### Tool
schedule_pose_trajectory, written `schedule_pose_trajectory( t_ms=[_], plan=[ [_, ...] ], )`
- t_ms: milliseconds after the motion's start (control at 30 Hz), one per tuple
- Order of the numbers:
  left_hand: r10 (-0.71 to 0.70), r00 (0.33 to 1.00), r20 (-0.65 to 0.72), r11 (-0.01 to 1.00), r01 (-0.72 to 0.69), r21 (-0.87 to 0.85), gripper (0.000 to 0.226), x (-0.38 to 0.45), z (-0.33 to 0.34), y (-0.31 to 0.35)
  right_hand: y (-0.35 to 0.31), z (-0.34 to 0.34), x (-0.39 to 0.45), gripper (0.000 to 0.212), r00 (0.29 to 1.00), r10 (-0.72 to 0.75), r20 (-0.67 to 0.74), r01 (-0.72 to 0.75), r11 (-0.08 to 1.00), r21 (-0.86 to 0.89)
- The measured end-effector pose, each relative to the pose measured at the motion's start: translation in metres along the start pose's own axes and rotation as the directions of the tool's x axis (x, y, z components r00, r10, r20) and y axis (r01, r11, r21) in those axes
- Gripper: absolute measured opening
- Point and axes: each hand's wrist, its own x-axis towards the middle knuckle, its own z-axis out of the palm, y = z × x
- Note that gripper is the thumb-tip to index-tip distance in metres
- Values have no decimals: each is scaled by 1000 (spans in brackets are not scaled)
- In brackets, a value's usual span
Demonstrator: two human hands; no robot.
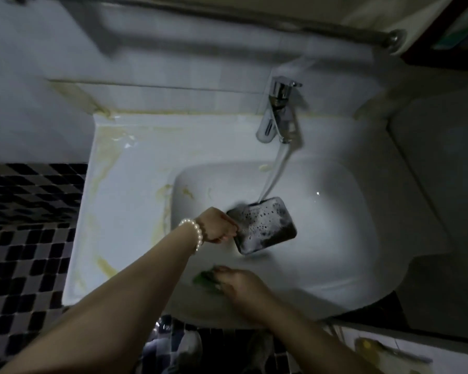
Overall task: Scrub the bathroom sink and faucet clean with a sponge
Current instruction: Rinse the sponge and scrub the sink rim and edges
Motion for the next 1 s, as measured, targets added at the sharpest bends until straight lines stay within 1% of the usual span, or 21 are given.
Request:
schedule_pose_trajectory(
  t_ms=[67, 100, 133, 167, 200, 233, 267, 333, 400, 500, 533, 567, 600, 633, 667, 733, 800, 833, 867, 933, 1000],
  plan=[
    [1, 998, -60, 998, -5, -69, 8, 4, 1, 3, 14, -19, 32, 22, 955, 291, -48, -282, 949, 139],
    [15, 993, -114, 994, -26, -104, 13, 10, 1, 6, 23, -35, 43, 21, 890, 434, -143, -371, 869, 328],
    [32, 984, -176, 989, -56, -134, 18, 16, 1, 9, 33, -54, 53, 21, 791, 584, -182, -364, 689, 627],
    [52, 971, -235, 982, -92, -165, 23, 21, 4, 13, 39, -74, 61, 21, 707, 693, -140, -212, 396, 893],
    [67, 957, -283, 968, -131, -215, 26, 27, 8, 20, 43, -96, 69, 22, 690, 723, -49, -22, 88, 996],
    [64, 952, -298, 944, -154, -291, 29, 30, 13, 26, 44, -114, 73, 25, 721, 693, 12, 120, -142, 983],
    [60, 954, -295, 908, -175, -380, 33, 33, 19, 34, 46, -130, 78, 28, 758, 652, 23, 191, -255, 948],
    [68, 962, -266, 835, -201, -513, 40, 39, 32, 53, 46, -153, 85, 35, 798, 603, 17, 215, -311, 926],
    [85, 958, -275, 744, -245, -621, 38, 48, 46, 72, 47, -165, 90, 37, 816, 578, 5, 207, -299, 931],
    [104, 920, -378, 617, -358, -701, 36, 66, 62, 91, 45, -170, 96, 35, 821, 567, -67, 210, -191, 959],
    [130, 897, -422, 614, -407, -677, 39, 73, 66, 95, 47, -171, 100, 30, 797, 590, -129, 225, -93, 970],
    [167, 872, -461, 616, -457, -641, 43, 78, 71, 98, 49, -171, 103, 20, 746, 630, -216, 227, 64, 972],
    [208, 838, -504, 612, -513, -601, 48, 84, 76, 103, 52, -175, 106, 12, 679, 656, -331, 198, 271, 942],
    [242, 811, -533, 607, -555, -569, 51, 85, 79, 104, 52, -173, 109, 12, 615, 644, -455, 158, 465, 871],
    [260, 783, -565, 605, -588, -537, 49, 88, 79, 105, 55, -174, 111, 17, 582, 601, -548, 120, 602, 789],
    [242, 731, -638, 645, -613, -456, 26, 95, 80, 107, 60, -172, 112, 18, 550, 522, -652, 81, 744, 664],
    [136, 715, -686, 769, -513, -382, 4, 104, 79, 107, 63, -170, 109, 15, 583, 497, -643, 116, 733, 670],
    [66, 705, -706, 829, -433, -355, 8, 109, 79, 106, 64, -168, 107, 17, 602, 510, -614, 128, 697, 705],
    [6, 694, -720, 847, -386, -365, 17, 112, 79, 105, 66, -167, 108, 19, 597, 524, -608, 125, 687, 715],
    [-112, 676, -729, 837, -331, -436, 36, 113, 78, 107, 66, -169, 110, 24, 546, 518, -659, 79, 751, 655],
    [-234, 707, -667, 790, -261, -554, 43, 113, 74, 109, 67, -171, 117, 29, 502, 576, -645, 35, 731, 681]
  ],
)
